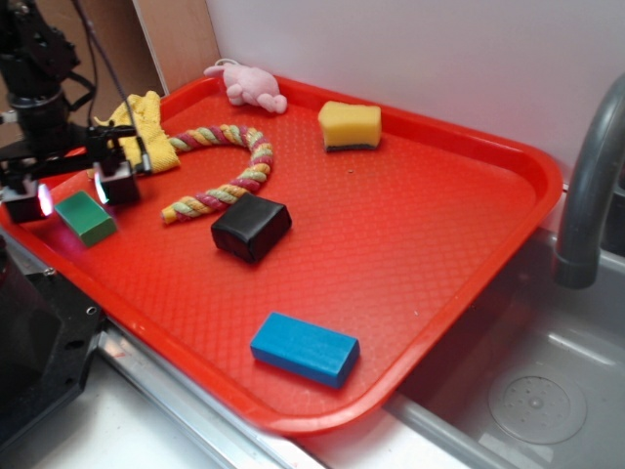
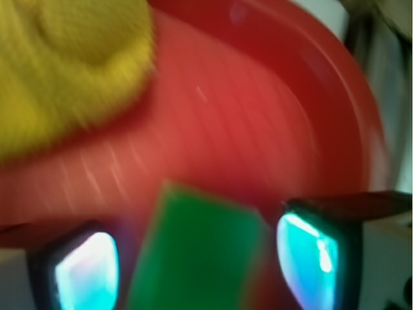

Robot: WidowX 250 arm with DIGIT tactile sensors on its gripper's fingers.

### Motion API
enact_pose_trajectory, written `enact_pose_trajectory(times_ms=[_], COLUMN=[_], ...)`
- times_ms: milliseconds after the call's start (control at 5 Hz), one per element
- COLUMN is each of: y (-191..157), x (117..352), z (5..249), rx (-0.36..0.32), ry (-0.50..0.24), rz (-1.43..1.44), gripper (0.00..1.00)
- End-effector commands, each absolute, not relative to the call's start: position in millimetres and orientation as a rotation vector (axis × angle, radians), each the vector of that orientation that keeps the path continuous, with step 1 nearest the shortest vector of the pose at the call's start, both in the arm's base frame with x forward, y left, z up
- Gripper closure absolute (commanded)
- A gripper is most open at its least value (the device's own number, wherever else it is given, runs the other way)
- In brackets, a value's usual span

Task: Grab the green block.

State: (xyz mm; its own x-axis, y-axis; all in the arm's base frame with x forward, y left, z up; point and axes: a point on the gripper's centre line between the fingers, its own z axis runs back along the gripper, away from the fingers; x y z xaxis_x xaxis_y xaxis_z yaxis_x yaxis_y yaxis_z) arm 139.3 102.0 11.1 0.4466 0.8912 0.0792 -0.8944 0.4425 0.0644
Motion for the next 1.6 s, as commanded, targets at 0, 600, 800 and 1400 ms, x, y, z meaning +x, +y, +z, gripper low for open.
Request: enact_pose_trajectory(times_ms=[0,600,800,1400], y=[92,87,99,73], x=[143,144,148,155], z=[1,32,65,71], rx=[0.106,0.042,-0.056,-0.225], ry=[0.005,0.003,-0.112,-0.069], rz=[1.054,0.844,0.594,-0.035], gripper=[0.00,0.00,0.00,0.00])
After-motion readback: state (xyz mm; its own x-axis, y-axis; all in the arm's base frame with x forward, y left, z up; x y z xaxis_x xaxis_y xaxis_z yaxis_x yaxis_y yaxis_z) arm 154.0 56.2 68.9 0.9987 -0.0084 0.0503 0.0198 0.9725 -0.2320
